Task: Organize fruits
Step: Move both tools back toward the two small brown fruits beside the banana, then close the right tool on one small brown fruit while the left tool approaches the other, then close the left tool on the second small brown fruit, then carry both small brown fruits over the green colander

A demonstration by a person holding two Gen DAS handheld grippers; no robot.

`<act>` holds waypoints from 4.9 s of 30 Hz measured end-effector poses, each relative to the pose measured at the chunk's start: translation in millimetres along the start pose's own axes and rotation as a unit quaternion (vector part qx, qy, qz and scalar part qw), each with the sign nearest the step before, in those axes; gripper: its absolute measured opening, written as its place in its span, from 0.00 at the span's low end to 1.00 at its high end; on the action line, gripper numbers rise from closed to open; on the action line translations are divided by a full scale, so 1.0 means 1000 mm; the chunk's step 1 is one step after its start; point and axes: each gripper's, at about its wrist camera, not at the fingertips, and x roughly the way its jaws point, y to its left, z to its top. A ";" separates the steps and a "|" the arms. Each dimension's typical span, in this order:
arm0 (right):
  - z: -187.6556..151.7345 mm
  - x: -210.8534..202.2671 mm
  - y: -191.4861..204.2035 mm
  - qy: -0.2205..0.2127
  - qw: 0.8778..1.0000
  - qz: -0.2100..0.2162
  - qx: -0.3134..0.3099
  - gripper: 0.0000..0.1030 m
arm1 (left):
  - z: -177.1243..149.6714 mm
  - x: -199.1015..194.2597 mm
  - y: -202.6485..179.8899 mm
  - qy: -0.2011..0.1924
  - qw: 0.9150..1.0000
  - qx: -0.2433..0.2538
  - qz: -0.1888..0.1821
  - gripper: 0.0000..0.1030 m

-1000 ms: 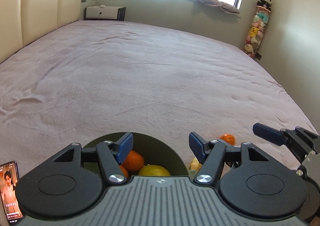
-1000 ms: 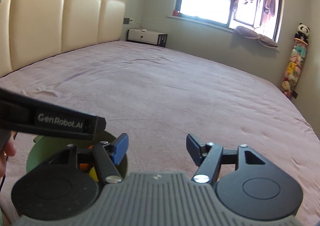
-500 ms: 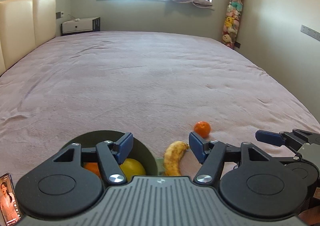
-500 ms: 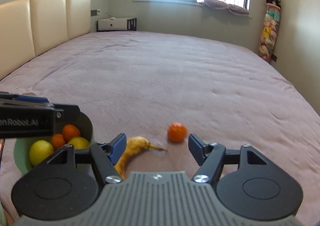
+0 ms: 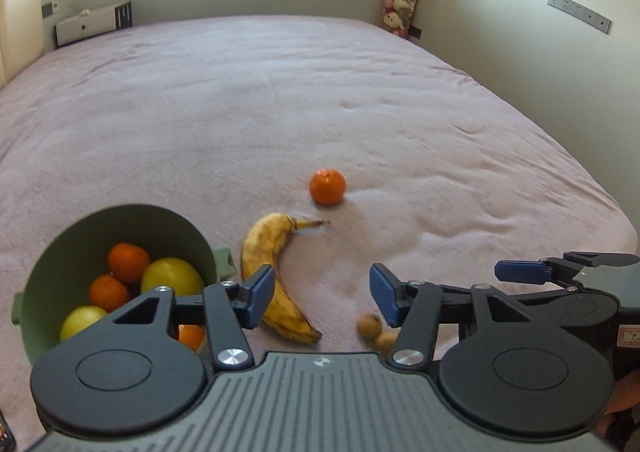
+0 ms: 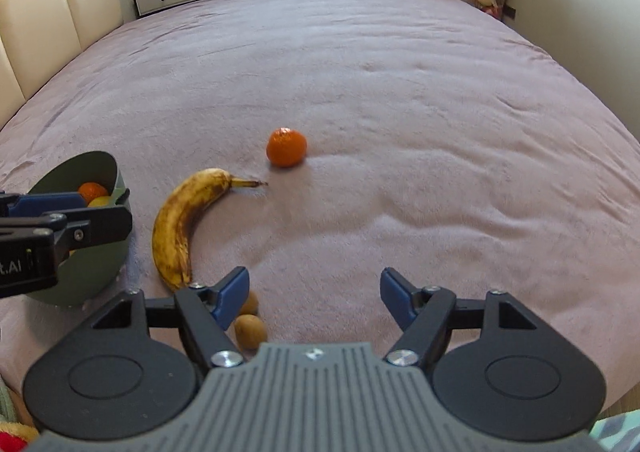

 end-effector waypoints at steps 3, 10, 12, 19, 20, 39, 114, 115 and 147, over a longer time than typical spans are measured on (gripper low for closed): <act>-0.006 0.000 -0.001 0.007 1.000 0.009 -0.005 0.61 | -0.005 0.005 -0.001 0.020 1.000 0.009 -0.010 0.58; -0.022 0.013 0.014 0.041 0.996 0.069 -0.044 0.38 | -0.017 0.021 -0.013 0.075 0.996 0.045 -0.019 0.55; -0.024 0.019 0.016 0.050 0.994 0.080 -0.048 0.29 | -0.020 0.024 -0.015 0.084 0.995 0.053 -0.023 0.51; -0.030 0.037 0.017 0.070 0.991 0.108 -0.047 0.19 | -0.021 0.031 -0.014 0.095 0.994 0.055 -0.025 0.48; -0.031 0.039 0.018 0.070 0.990 0.109 -0.048 0.19 | -0.021 0.031 -0.013 0.094 0.994 0.053 -0.029 0.47; -0.031 0.053 0.030 0.056 0.990 0.094 -0.086 0.19 | -0.021 0.036 -0.016 0.101 0.992 0.059 -0.046 0.42; -0.014 0.044 -0.022 0.085 0.993 0.075 0.022 0.19 | -0.012 0.080 -0.035 0.077 0.993 0.085 -0.039 0.25; -0.013 0.042 -0.021 0.080 0.994 0.075 0.020 0.19 | -0.011 0.076 -0.034 0.075 0.993 0.084 -0.037 0.25; 0.045 -0.005 0.095 -0.048 0.979 0.182 -0.081 0.20 | 0.010 -0.021 0.088 0.105 0.991 -0.069 0.045 0.25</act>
